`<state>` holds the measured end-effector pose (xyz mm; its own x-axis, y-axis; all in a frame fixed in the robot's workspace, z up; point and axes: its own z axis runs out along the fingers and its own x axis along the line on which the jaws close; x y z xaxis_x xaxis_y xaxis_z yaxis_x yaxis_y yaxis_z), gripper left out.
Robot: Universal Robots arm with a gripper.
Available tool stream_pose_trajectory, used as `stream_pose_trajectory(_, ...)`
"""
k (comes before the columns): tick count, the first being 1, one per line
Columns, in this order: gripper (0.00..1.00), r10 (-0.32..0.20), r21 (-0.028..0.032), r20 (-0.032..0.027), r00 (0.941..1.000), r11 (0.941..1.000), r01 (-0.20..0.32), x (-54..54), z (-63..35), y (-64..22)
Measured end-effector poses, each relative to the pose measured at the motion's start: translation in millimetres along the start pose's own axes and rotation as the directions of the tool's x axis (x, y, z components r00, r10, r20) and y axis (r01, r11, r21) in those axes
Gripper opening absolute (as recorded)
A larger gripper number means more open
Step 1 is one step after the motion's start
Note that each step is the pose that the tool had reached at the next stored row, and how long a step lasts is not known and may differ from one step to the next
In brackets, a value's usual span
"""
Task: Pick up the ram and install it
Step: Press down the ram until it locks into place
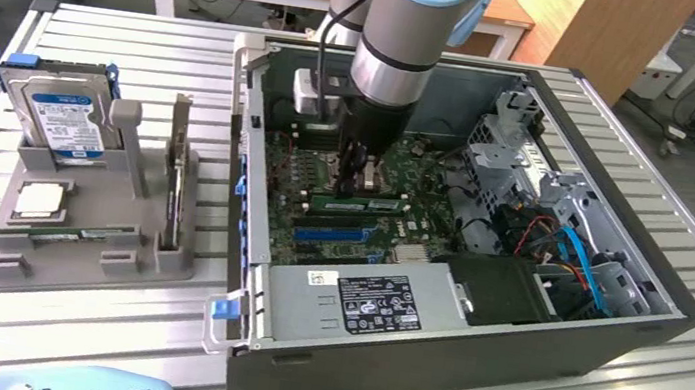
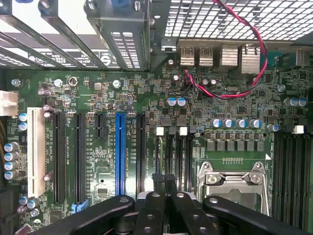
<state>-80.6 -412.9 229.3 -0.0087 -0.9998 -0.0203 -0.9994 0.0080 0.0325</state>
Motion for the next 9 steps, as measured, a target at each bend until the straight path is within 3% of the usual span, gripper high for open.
stream_pose_trajectory(9,0.1,0.0,0.0001,0.0002,1.0,1.0,0.0,0.0,1.5,-0.1)
